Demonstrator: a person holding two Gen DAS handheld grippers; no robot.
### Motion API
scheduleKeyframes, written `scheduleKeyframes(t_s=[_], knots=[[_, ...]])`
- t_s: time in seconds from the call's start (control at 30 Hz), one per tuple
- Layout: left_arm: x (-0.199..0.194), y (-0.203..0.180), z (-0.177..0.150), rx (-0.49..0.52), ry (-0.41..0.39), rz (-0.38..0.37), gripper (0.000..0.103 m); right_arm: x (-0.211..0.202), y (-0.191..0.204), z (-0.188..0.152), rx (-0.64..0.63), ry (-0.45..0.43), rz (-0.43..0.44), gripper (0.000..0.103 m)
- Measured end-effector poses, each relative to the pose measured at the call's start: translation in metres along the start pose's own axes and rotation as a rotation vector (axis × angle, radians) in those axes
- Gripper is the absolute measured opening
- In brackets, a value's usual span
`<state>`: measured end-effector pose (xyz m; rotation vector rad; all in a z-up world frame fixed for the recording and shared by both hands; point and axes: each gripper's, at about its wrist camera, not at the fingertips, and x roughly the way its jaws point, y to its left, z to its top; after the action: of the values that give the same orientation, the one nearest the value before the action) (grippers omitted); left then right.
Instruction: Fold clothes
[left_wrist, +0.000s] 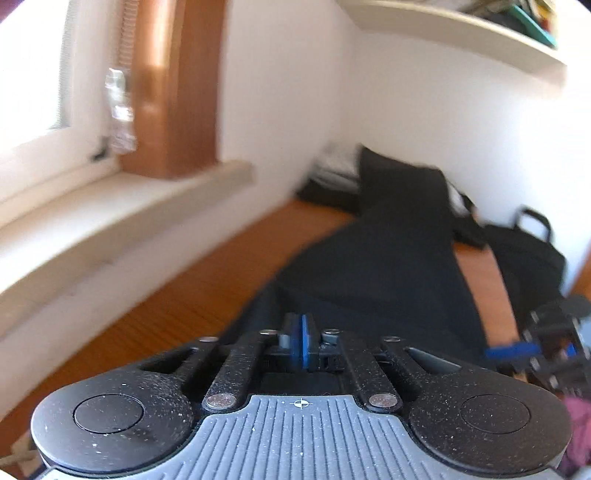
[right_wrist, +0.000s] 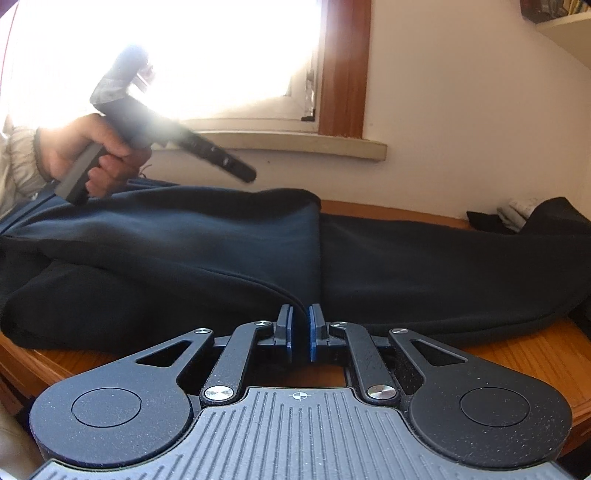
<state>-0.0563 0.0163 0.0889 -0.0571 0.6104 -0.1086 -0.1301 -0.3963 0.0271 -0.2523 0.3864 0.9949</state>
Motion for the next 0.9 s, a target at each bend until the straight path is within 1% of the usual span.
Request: scheduleKeyframes(t_s=[0.03, 0.07, 0.1, 0.17, 0.27, 0.3, 0.33, 0.37, 0.43, 0.47, 0.5, 0.57, 0.63, 0.67, 0.7, 0.73, 0.8, 0.87, 0.9], knots=[[0.003, 0.004, 0.003, -0.01, 0.009, 0.01, 0.027, -0.001, -0.001, -0.001, 0.007, -0.005, 0.005, 0.01], [0.005, 0.007, 0.005, -0.02, 0.018, 0.019, 0.034, -0.001, -0.002, -0.002, 0.016, -0.011, 0.01, 0.01], [0.009, 0.01, 0.007, -0.02, 0.028, 0.034, 0.046, -0.001, -0.003, -0.003, 0.025, -0.017, 0.013, 0.01], [0.023, 0.009, 0.011, 0.0, 0.05, 0.064, 0.052, -0.001, -0.004, -0.005, 0.037, -0.026, 0.016, 0.01], [0.038, 0.01, 0.009, -0.001, 0.075, 0.066, 0.05, -0.004, -0.002, -0.007, 0.039, -0.037, 0.012, 0.01], [0.043, 0.009, 0.008, 0.004, 0.078, 0.067, 0.041, -0.004, -0.002, -0.007, 0.041, -0.039, 0.012, 0.01], [0.048, 0.008, 0.008, 0.01, 0.083, 0.067, 0.017, -0.004, -0.002, -0.008, 0.042, -0.041, 0.012, 0.01], [0.05, 0.007, 0.007, 0.015, 0.085, 0.066, 0.004, -0.005, -0.002, -0.008, 0.044, -0.043, 0.012, 0.01], [0.042, 0.003, 0.005, 0.027, 0.064, 0.063, 0.005, -0.006, -0.002, -0.009, 0.047, -0.047, 0.013, 0.01], [0.036, -0.002, 0.005, 0.042, 0.039, 0.061, 0.005, -0.006, -0.002, -0.01, 0.048, -0.049, 0.013, 0.01], [0.028, -0.008, 0.006, 0.05, 0.013, 0.047, 0.005, -0.007, -0.002, -0.011, 0.05, -0.051, 0.014, 0.01], [0.012, -0.026, 0.005, 0.069, -0.024, -0.006, 0.005, -0.007, -0.002, -0.012, 0.053, -0.055, 0.014, 0.01], [0.007, -0.047, -0.004, 0.137, -0.011, -0.042, 0.006, -0.008, -0.002, -0.012, 0.055, -0.058, 0.015, 0.01], [0.01, -0.055, -0.01, 0.166, 0.016, -0.036, 0.006, -0.008, -0.002, -0.013, 0.056, -0.059, 0.015, 0.01], [0.013, -0.059, -0.015, 0.179, 0.043, -0.026, 0.009, -0.008, -0.002, -0.013, 0.057, -0.06, 0.016, 0.01], [0.015, -0.06, -0.02, 0.186, 0.059, -0.016, 0.009, -0.007, -0.002, -0.013, 0.058, -0.061, 0.016, 0.01], [0.015, -0.056, -0.023, 0.169, 0.056, -0.011, 0.009, -0.006, -0.003, -0.012, 0.06, -0.062, 0.018, 0.01], [0.012, -0.051, -0.024, 0.145, 0.044, -0.01, 0.016, -0.005, -0.004, -0.013, 0.062, -0.062, 0.018, 0.01], [0.01, -0.048, -0.023, 0.139, 0.036, -0.009, 0.025, -0.005, -0.004, -0.013, 0.061, -0.062, 0.018, 0.01]])
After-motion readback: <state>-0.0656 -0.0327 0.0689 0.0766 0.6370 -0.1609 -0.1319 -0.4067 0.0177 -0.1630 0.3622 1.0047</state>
